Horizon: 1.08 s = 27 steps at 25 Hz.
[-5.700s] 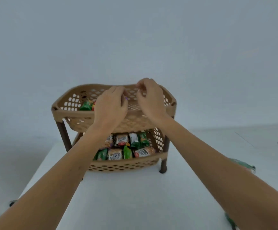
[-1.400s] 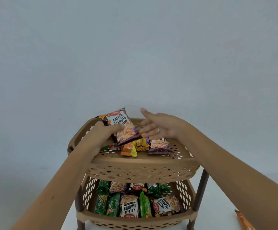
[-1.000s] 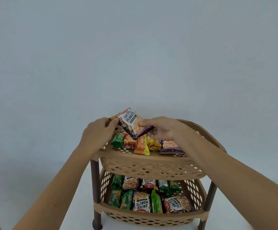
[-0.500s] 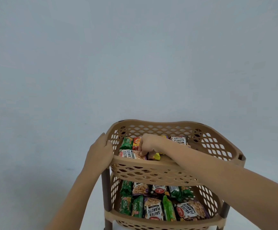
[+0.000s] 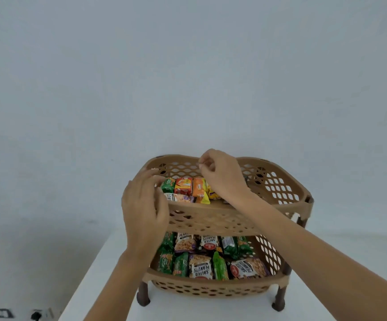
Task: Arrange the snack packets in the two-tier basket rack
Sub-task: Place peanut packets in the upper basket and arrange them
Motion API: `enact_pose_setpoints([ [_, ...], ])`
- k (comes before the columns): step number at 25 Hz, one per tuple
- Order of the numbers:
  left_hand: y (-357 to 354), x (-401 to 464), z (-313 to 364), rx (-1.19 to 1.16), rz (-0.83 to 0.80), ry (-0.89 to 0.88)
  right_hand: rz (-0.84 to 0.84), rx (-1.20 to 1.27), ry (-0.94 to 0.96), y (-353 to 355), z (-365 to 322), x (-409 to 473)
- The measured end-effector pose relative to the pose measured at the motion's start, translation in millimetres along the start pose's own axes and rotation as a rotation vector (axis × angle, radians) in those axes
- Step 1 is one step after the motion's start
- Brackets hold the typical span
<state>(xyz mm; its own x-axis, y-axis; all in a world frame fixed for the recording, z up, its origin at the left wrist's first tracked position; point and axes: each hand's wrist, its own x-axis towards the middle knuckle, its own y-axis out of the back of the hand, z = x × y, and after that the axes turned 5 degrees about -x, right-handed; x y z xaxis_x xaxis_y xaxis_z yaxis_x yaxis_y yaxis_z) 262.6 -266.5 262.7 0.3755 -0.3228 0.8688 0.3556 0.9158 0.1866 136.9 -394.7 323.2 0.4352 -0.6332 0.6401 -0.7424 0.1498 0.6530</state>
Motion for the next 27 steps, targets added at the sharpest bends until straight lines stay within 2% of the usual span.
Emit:
enact_pose_setpoints([
  [2, -7.5, -32.1, 24.6, -0.061, -0.014, -0.189, 0.181, 0.101, 0.061, 18.5, 4.3, -37.0],
  [4, -18.3, -70.3, 42.9, -0.126, -0.093, -0.246, 0.334, 0.156, 0.128, 32.0, 12.9, -78.1],
  [7, -36.8, -139.4, 59.5, -0.125, -0.272, -0.160, 0.432, 0.163, 0.126, 37.5, 43.0, -145.2],
  [9, -48.3, -188.5, 66.6, -0.101, -0.438, -0.069, 0.423, 0.098, 0.028, 34.9, 71.2, -194.0],
  [15, -73.8, -311.9, 74.8, 0.012, -0.922, 0.166, 0.235, -0.338, -0.367, 59.0, 182.1, -323.9],
  [17, -75.2, -335.3, 72.8, 0.096, -1.033, 0.211, 0.126, -0.541, -0.580, 78.9, 215.8, -349.6],
  [20, -74.7, -350.8, 69.4, 0.215, -1.065, 0.159, -0.212, -0.836, -0.909, 108.1, 253.6, -370.6],
  [22, -75.0, -353.6, 66.6, 0.236, -1.056, 0.142, -0.413, -0.900, -0.940, 116.6, 270.9, -376.7],
  [23, -75.3, -354.1, 65.6, 0.238, -1.043, 0.139, -0.459, -0.908, -0.923, 117.0, 277.0, -378.5],
  [25, -75.2, -353.9, 65.8, 0.258, -1.050, 0.126, -0.435, -0.921, -0.888, 115.7, 283.0, -378.6],
  [27, -73.7, -353.9, 67.2, 0.277, -1.082, 0.122, -0.331, -0.881, -0.917, 116.6, 280.8, -374.7],
])
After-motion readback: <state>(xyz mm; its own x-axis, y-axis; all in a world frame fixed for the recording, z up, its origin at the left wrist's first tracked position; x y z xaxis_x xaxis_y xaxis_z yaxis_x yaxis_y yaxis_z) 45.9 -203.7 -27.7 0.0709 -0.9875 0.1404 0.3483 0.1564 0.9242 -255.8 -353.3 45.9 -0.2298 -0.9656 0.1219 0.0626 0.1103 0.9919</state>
